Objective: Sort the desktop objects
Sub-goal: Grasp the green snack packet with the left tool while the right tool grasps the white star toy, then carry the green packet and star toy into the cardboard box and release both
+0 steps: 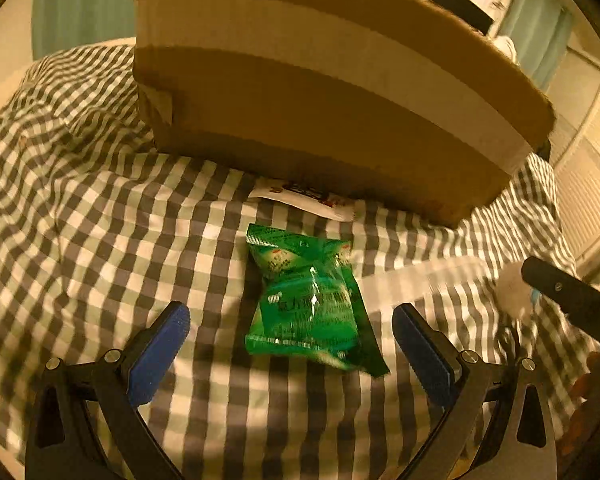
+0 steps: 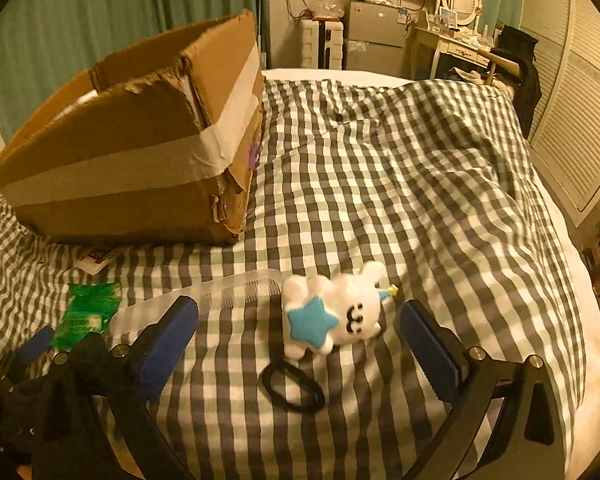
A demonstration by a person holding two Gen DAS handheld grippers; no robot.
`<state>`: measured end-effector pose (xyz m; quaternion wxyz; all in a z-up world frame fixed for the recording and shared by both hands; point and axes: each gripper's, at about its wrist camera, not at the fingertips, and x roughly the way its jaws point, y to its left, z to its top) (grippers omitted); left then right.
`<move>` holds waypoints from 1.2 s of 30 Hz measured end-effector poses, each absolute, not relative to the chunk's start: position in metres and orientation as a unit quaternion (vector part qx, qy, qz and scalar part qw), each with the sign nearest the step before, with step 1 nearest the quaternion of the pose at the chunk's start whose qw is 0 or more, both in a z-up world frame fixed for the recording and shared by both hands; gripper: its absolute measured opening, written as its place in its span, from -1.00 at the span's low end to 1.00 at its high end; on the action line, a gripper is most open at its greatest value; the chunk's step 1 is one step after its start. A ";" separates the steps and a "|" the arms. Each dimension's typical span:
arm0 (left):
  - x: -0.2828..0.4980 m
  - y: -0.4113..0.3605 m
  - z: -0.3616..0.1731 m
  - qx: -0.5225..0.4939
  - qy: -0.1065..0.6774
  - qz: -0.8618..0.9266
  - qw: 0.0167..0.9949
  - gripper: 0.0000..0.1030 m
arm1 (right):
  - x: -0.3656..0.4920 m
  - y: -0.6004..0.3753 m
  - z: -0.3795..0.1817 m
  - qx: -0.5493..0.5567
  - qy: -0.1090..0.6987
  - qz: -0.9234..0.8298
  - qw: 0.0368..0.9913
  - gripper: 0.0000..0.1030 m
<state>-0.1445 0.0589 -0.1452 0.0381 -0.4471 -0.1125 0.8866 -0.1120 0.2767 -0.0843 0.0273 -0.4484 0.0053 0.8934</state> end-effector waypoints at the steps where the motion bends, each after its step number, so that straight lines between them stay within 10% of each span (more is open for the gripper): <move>1: -0.147 0.059 -0.147 -0.450 -0.114 0.885 0.036 1.00 | -0.117 0.278 -0.087 -0.453 0.002 0.891 0.028 0.96; 4: -0.150 0.059 -0.148 -0.449 -0.115 0.885 0.036 0.94 | -0.132 0.286 -0.094 -0.470 0.017 0.882 0.028 0.96; 10: -0.146 0.066 -0.146 -0.448 -0.078 0.888 0.073 -0.04 | -0.140 0.297 -0.107 -0.495 0.039 0.867 0.037 0.94; 12: -0.143 0.067 -0.145 -0.448 -0.084 0.886 0.087 -0.30 | -0.139 0.294 -0.108 -0.499 0.034 0.865 0.034 0.65; 14: -0.141 0.070 -0.144 -0.447 -0.076 0.887 0.089 -0.33 | -0.138 0.298 -0.113 -0.507 0.047 0.860 0.030 0.27; 36: -0.086 0.062 -0.071 -0.367 -0.074 0.921 0.108 -0.42 | -0.050 0.283 -0.039 -0.426 0.100 0.898 -0.045 0.26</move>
